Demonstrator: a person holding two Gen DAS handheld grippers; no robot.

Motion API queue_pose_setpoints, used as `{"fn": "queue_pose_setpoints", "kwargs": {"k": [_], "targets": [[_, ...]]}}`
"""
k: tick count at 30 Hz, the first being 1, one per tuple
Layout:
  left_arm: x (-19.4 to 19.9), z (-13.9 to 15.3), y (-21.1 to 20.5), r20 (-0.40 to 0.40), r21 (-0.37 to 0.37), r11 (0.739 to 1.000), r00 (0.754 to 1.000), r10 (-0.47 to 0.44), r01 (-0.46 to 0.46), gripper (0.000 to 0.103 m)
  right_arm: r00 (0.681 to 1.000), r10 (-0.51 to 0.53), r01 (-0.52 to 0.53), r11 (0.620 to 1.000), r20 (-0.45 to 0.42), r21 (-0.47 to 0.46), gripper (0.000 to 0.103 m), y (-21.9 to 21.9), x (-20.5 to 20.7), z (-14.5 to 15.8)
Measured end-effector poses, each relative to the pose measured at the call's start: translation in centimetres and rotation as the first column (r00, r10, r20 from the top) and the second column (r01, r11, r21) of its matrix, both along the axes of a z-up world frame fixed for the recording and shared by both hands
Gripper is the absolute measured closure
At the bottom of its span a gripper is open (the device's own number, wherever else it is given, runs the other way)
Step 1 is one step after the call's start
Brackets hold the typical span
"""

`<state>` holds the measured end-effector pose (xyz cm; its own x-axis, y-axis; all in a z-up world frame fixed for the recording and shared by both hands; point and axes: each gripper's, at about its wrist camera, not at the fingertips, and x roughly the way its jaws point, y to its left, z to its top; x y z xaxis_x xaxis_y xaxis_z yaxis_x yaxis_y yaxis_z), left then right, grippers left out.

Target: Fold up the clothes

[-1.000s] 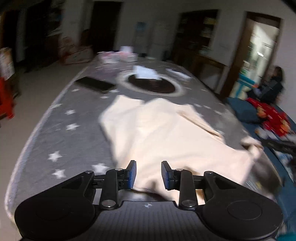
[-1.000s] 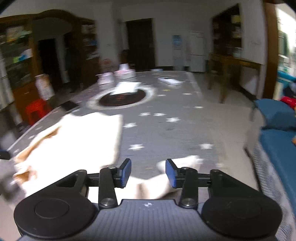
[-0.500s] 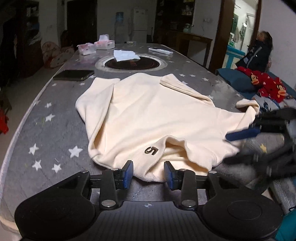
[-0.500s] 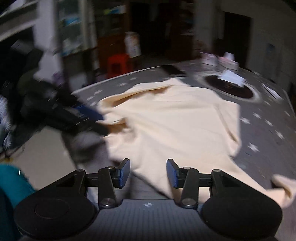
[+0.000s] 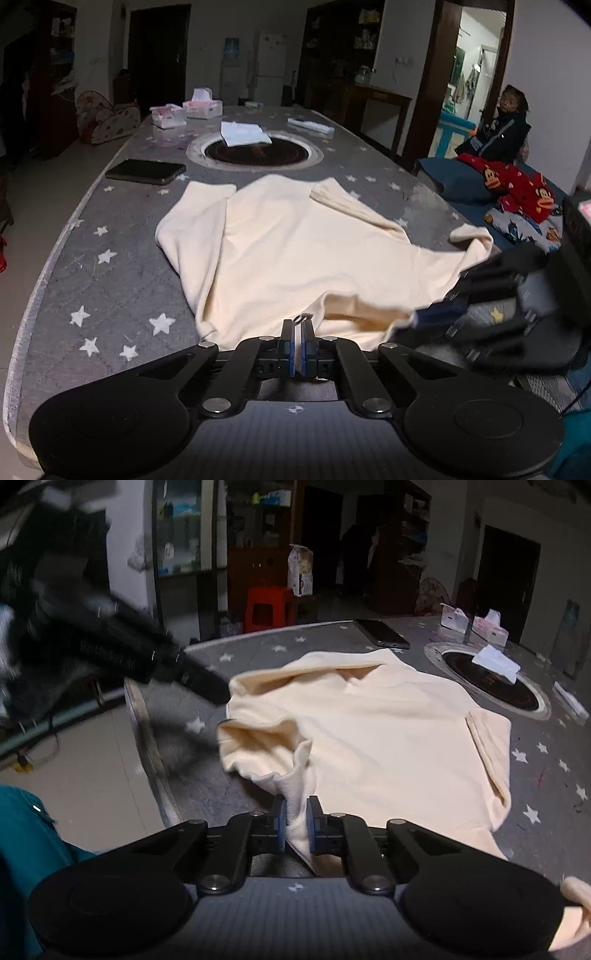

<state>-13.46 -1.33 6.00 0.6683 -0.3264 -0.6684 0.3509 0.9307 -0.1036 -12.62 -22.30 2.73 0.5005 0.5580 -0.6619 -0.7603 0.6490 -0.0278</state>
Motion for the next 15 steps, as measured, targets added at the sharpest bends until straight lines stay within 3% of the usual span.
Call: {"fn": "queue_pose_setpoints", "kwargs": {"k": [2,3,4,9,15], "targets": [[0.0,-0.2,-0.3,0.011,0.017,1.000,1.000,-0.014,0.014,0.091,1.000,0.011,-0.011,1.000,-0.013,0.008,0.094,-0.5,-0.2,0.5],[0.1,-0.3,-0.7,0.014,0.022,1.000,1.000,-0.021,0.021,0.075,1.000,0.021,-0.021,1.000,-0.016,0.003,0.094,-0.6,-0.3,0.6],[0.2,-0.4,-1.0,0.016,0.026,0.999,0.999,-0.027,0.027,0.065,0.999,0.032,-0.032,0.999,-0.019,-0.003,0.094,-0.6,-0.5,0.7],[2.0,-0.6,-1.9,0.026,-0.012,1.000,0.999,-0.027,0.027,0.068,0.990,0.126,-0.131,0.988,-0.059,-0.079,0.094,0.1,-1.6,-0.5],[5.0,-3.0,-2.6,-0.041,-0.071,0.997,0.999,-0.027,0.024,0.076,0.987,0.126,-0.127,0.992,-0.103,-0.005,0.085,-1.1,-0.8,1.0]]}}
